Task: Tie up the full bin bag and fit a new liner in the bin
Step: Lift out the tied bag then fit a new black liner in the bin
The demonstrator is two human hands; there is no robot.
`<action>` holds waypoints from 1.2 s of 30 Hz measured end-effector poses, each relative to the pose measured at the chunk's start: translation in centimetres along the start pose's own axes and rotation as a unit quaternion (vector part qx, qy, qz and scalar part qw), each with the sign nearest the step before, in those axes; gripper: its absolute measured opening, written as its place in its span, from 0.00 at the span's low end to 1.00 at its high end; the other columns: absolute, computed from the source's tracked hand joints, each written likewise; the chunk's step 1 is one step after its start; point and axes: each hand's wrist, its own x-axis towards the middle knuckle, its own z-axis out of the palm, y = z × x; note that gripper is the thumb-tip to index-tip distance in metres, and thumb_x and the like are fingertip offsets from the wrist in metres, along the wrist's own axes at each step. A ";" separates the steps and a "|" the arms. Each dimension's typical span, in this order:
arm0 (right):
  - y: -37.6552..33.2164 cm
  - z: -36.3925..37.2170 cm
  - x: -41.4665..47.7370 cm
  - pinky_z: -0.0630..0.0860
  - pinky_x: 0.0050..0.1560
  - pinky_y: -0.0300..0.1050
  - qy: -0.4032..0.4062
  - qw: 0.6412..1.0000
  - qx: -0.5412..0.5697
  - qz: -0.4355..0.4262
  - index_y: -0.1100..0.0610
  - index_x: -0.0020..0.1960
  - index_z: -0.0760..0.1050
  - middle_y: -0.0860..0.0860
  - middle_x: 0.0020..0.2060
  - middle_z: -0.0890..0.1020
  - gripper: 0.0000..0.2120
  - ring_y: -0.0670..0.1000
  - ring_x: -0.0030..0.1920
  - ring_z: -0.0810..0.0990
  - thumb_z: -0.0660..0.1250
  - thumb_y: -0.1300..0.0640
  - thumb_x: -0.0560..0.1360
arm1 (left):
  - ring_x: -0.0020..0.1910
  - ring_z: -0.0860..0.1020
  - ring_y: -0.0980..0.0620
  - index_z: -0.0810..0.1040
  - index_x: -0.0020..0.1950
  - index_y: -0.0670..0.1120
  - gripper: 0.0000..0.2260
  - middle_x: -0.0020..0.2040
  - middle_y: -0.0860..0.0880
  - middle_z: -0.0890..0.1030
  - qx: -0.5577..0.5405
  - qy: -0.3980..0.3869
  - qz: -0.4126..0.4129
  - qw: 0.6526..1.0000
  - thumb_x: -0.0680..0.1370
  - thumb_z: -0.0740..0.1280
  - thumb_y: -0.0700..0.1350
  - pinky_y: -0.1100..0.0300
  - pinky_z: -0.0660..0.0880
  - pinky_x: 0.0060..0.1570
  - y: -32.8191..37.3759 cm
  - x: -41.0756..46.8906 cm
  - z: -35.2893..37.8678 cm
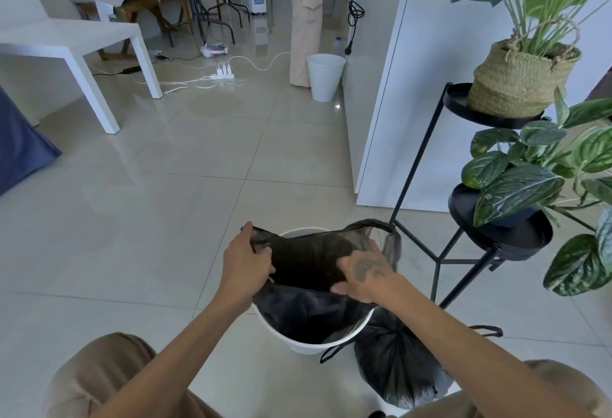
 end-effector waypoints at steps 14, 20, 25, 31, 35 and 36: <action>2.7 2.4 -0.1 0.75 0.64 0.57 0.052 0.996 0.068 0.037 0.53 0.73 0.65 0.52 0.72 0.70 0.33 0.58 0.68 0.73 0.72 0.44 0.73 | 0.55 0.79 0.42 0.64 0.76 0.53 0.27 0.69 0.46 0.72 0.325 -0.028 0.115 0.938 0.77 0.62 0.40 0.50 0.77 0.49 -2.1 -0.4 -0.9; 2.4 0.7 0.6 0.75 0.62 0.51 0.123 0.988 0.065 0.059 0.54 0.71 0.68 0.52 0.65 0.74 0.26 0.56 0.65 0.72 0.70 0.52 0.75 | 0.59 0.76 0.40 0.71 0.73 0.52 0.23 0.71 0.43 0.69 0.319 0.046 0.160 0.933 0.78 0.66 0.45 0.48 0.78 0.51 -1.4 0.1 -1.0; 3.1 0.6 1.0 0.73 0.65 0.53 0.088 0.990 0.078 0.076 0.52 0.71 0.69 0.52 0.66 0.74 0.28 0.57 0.67 0.71 0.71 0.51 0.73 | 0.68 0.70 0.37 0.70 0.74 0.49 0.25 0.75 0.41 0.66 0.365 0.027 0.153 0.918 0.77 0.67 0.45 0.43 0.72 0.61 -1.4 0.2 -0.9; 2.4 0.0 0.7 0.73 0.63 0.50 0.175 0.969 0.167 0.058 0.56 0.68 0.72 0.52 0.65 0.76 0.20 0.56 0.64 0.75 0.67 0.52 0.78 | 0.66 0.73 0.43 0.78 0.66 0.43 0.18 0.66 0.43 0.77 0.231 0.076 0.382 0.892 0.76 0.67 0.39 0.48 0.72 0.64 2.5 -1.0 0.7; 2.0 1.6 1.1 0.73 0.65 0.50 0.138 0.974 0.179 0.026 0.58 0.69 0.72 0.54 0.67 0.76 0.19 0.55 0.66 0.75 0.64 0.53 0.80 | 0.64 0.77 0.46 0.78 0.67 0.45 0.17 0.64 0.47 0.80 0.297 -0.105 0.334 0.888 0.80 0.62 0.46 0.54 0.71 0.64 1.8 1.4 3.1; 2.2 2.1 1.1 0.74 0.65 0.50 0.127 0.977 0.171 0.026 0.58 0.69 0.72 0.54 0.67 0.76 0.18 0.55 0.67 0.74 0.64 0.54 0.80 | 0.66 0.75 0.46 0.75 0.70 0.45 0.18 0.67 0.46 0.79 0.332 -0.137 0.313 0.879 0.81 0.61 0.47 0.54 0.70 0.66 1.1 2.5 3.4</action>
